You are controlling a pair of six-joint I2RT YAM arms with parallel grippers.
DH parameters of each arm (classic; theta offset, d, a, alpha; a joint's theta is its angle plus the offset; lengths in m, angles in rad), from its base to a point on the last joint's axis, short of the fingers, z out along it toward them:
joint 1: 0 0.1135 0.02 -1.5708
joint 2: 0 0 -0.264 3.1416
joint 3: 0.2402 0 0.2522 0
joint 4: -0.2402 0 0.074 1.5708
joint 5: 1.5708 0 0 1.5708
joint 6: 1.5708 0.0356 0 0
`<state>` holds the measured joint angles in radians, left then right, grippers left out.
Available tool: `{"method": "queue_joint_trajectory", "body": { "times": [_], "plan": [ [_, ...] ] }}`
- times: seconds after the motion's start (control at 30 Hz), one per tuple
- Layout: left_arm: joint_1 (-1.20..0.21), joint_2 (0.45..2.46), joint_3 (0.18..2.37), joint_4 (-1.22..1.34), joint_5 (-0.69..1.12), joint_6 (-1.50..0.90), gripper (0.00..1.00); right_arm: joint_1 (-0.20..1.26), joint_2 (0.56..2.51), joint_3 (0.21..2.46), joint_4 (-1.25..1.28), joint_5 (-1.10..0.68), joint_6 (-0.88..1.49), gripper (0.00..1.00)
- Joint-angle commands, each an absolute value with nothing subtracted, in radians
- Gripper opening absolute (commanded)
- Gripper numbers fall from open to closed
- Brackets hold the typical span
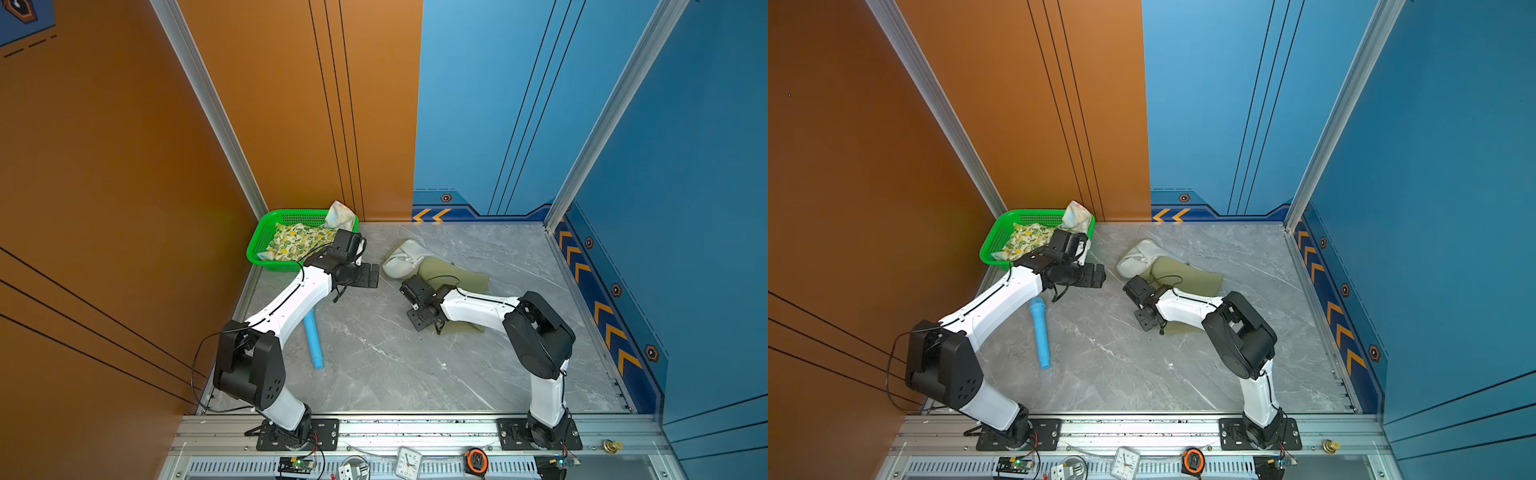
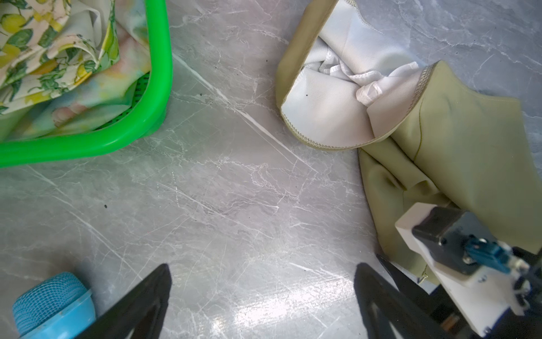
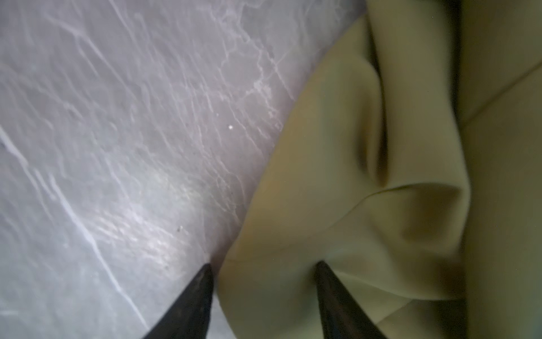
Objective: Fold and stack skirts
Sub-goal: Flatten out the skirt at the center of the table.
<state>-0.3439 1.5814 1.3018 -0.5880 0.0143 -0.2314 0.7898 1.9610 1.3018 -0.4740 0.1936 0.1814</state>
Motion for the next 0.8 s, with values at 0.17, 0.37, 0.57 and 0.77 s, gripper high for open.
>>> {"method": "queue_joint_trajectory", "body": {
  "times": [0.17, 0.37, 0.57, 0.77],
  "plan": [
    [-0.313, 1.54, 1.321, -0.606, -0.008, -0.224, 0.98, 0.742, 1.882, 1.36, -0.466, 0.228, 0.172, 0.0],
    [-0.315, 1.531, 1.321, -0.602, 0.005, -0.222, 0.98, 0.642, 1.672, 1.346, -0.509, 0.035, 0.227, 0.0],
    [-0.317, 1.523, 1.315, -0.591, 0.005, -0.221, 0.98, 0.513, 1.576, 1.389, -0.511, -0.145, 0.272, 0.0],
    [-0.325, 1.516, 1.31, -0.588, -0.005, -0.216, 0.98, 0.512, 1.615, 1.4, -0.524, -0.145, 0.291, 0.0]
  ]
}}
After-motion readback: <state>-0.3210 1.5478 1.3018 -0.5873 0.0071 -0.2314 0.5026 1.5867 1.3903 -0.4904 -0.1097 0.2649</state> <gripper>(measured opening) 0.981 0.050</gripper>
